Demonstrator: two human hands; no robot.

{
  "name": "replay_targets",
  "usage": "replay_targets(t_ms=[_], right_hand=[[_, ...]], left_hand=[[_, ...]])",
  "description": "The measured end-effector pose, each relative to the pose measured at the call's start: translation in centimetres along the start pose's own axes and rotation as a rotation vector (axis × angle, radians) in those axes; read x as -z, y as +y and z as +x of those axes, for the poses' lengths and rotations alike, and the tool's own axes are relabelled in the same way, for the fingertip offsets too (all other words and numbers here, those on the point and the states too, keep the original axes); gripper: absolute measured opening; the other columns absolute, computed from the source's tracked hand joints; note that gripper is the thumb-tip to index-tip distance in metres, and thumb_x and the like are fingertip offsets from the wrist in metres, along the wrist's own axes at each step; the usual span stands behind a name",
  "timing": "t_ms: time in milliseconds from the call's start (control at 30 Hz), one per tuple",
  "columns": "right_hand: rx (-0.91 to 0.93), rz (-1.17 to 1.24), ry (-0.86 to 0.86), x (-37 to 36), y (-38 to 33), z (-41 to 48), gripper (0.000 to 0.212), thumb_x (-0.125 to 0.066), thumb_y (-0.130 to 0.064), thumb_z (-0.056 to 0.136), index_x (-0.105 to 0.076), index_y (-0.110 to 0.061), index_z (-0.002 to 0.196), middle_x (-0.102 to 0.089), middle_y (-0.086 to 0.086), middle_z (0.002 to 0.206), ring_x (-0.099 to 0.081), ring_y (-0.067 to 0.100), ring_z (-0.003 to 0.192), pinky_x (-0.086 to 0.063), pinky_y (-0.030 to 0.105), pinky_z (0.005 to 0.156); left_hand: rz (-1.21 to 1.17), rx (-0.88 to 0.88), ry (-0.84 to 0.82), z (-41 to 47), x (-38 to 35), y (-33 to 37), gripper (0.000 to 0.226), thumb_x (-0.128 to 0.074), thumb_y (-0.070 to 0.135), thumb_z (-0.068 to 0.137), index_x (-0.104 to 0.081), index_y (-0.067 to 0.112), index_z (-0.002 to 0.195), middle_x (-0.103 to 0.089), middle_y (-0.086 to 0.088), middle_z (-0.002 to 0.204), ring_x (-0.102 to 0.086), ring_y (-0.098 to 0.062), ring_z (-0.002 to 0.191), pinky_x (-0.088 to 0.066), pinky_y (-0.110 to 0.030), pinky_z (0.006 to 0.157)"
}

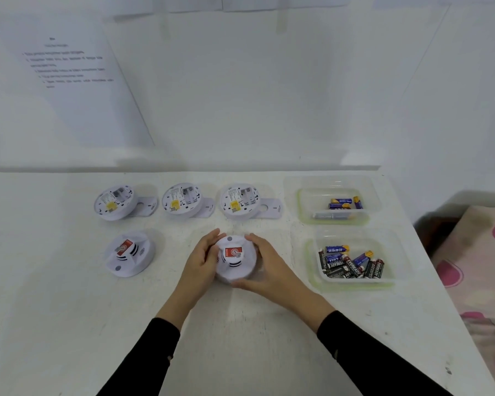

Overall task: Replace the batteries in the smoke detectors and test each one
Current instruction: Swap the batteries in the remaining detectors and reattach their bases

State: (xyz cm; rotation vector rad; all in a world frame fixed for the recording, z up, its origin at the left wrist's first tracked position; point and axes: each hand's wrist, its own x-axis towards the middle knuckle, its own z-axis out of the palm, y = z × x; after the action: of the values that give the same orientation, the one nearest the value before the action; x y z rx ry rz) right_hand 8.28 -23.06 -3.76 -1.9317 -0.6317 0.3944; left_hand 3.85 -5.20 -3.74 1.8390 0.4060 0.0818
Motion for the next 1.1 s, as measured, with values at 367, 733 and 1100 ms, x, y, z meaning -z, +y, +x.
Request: replay_targets(t_ms=[367, 733, 1100], right_hand=[[-0.09, -0.001, 0.185, 1.7, 0.4, 0.5, 0.056, -0.05, -0.008, 0.093, -0.032, -0.023, 0.143, -0.038, -0.01, 0.143, -0.038, 0.006, 0.13, -0.034, 0.012, 0.099], [-0.038, 0.061, 0.254, 0.0, 0.9, -0.3, 0.042, -0.057, 0.002, 0.084, -0.053, -0.014, 0.123, -0.052, 0.004, 0.114, -0.057, 0.006, 0.093, -0.045, 0.01, 0.079], [-0.059, 0.04, 0.286, 1.7, 0.4, 0.8, 0.029, -0.056, 0.0, 0.087, -0.058, -0.017, 0.109, -0.058, 0.002, 0.108, -0.057, 0.003, 0.088, -0.045, 0.009, 0.074]], left_hand=[[0.026, 0.077, 0.438, -2.2, 0.1, -0.1, 0.031, -0.032, 0.026, 0.107, -0.056, 0.013, 0.092, -0.064, -0.006, 0.077, -0.062, -0.025, 0.079, -0.045, -0.031, 0.067], [-0.118, 0.069, 0.202, -1.6, -1.2, -0.6, 0.044, -0.023, 0.034, 0.109, -0.062, 0.027, 0.127, -0.069, 0.004, 0.119, -0.063, -0.008, 0.11, -0.047, -0.025, 0.097], [0.009, 0.057, 0.292, 0.2, -0.5, 1.0, 0.034, -0.036, 0.035, 0.107, -0.066, 0.021, 0.11, -0.07, 0.001, 0.106, -0.066, -0.021, 0.102, -0.05, -0.03, 0.087]])
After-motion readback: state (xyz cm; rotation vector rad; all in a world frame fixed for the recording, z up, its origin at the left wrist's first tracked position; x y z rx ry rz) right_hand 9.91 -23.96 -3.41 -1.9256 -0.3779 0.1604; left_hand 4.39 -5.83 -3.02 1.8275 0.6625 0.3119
